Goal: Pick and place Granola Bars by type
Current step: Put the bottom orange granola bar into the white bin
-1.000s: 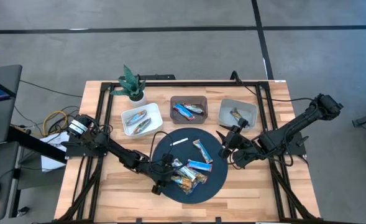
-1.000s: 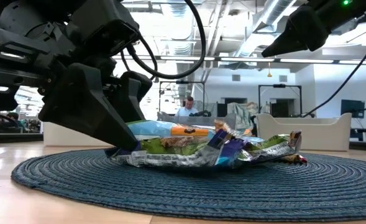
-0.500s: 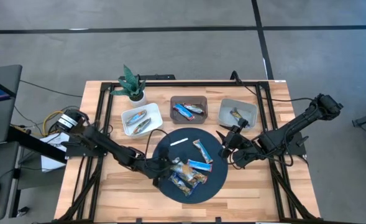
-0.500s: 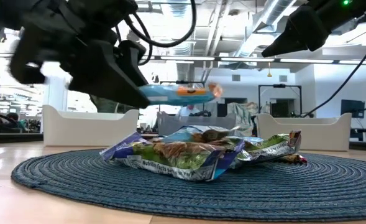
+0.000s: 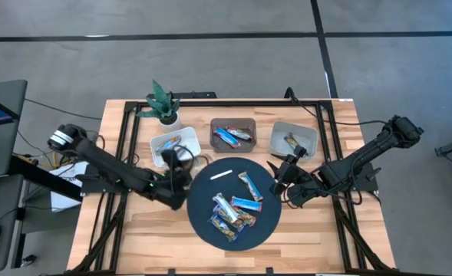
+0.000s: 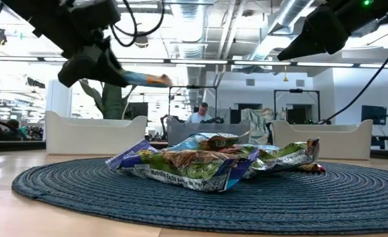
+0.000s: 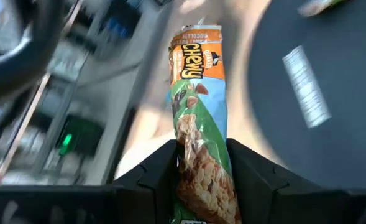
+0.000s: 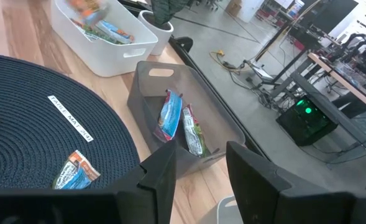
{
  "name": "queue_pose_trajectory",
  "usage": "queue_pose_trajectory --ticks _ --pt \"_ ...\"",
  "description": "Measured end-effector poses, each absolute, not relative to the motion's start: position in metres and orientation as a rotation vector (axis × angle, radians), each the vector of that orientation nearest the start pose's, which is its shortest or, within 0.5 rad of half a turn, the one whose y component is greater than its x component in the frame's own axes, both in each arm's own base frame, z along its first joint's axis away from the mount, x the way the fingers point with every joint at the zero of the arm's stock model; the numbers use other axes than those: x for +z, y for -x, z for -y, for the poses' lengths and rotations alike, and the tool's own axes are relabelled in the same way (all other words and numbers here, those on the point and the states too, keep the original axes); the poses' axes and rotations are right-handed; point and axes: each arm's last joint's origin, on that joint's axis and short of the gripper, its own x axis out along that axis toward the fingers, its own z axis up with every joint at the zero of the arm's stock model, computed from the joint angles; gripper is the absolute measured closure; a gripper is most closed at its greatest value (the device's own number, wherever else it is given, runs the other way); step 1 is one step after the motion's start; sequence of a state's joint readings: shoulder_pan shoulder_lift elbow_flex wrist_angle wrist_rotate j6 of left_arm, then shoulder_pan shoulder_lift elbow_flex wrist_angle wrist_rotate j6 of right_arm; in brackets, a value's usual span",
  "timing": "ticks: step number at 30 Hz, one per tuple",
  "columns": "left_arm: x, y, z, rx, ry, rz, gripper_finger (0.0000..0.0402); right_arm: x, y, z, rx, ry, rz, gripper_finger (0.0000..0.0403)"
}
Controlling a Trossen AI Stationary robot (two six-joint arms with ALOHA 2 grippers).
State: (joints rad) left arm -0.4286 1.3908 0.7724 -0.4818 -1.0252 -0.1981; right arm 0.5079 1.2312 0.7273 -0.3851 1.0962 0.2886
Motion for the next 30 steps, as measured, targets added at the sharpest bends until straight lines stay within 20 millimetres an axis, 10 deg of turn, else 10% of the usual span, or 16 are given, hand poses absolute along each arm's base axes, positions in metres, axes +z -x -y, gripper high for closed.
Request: queue_pose_trajectory --ticks 10,30 --pt "0.204 -0.19 0.03 0.858 -0.478 -0.961 0.0277 0.224 -0.211 -0.088 -0.626 0.375 -0.533 0.0269" --pt "0.201 -0.192 0.007 0.905 -0.382 -1.042 0.0213 0.221 -0.222 -0.062 -0.618 0.276 -0.62 0.0269"
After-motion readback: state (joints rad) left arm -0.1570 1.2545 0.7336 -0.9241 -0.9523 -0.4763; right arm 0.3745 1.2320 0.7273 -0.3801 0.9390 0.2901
